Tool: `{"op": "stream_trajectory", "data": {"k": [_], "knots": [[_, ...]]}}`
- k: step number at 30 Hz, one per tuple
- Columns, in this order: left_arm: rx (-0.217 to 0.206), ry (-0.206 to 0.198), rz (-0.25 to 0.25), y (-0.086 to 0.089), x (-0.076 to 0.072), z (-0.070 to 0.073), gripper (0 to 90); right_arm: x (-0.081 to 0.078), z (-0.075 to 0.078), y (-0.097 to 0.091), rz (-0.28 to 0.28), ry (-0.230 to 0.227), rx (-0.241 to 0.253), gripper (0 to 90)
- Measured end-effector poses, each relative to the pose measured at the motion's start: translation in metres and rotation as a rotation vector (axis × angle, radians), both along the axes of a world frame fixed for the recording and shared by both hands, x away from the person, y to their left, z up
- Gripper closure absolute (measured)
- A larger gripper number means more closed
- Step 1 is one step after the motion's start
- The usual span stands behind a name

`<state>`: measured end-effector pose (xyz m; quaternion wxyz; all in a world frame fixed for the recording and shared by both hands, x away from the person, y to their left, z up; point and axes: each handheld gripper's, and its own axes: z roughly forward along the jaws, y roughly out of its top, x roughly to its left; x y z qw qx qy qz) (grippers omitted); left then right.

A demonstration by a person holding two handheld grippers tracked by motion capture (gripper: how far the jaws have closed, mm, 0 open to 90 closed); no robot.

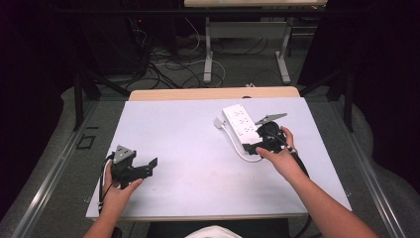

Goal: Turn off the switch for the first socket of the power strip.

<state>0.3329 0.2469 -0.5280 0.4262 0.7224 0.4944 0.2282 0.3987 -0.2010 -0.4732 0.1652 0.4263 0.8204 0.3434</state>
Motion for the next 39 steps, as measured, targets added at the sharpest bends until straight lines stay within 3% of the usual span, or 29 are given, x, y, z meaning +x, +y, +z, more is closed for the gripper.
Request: {"op": "stream_trajectory", "data": {"k": [5, 13, 17, 28, 39], "knots": [[-0.001, 0.001, 0.002, 0.000, 0.000, 0.000, 11.2, -0.009, -0.001, -0.007, 0.001, -0.005, -0.007, 13.8], [-0.001, 0.000, 0.001, -0.001, 0.000, 0.000, 11.2, -0.021, -0.007, -0.017, 0.004, -0.003, 0.008, 2.8], [-0.003, -0.002, 0.003, 0.000, 0.000, -0.001, 11.2, -0.028, -0.010, -0.023, -0.006, -0.028, 0.008, 0.0], [-0.002, 0.001, 0.006, 0.001, 0.000, 0.000, 11.2, -0.047, -0.018, -0.047, -0.079, -0.078, -0.007, 0.0], [-0.004, -0.001, 0.011, 0.001, 0.000, -0.001, 11.2, -0.060, -0.033, -0.081, -0.162, -0.076, 0.028, 0.0]]}}
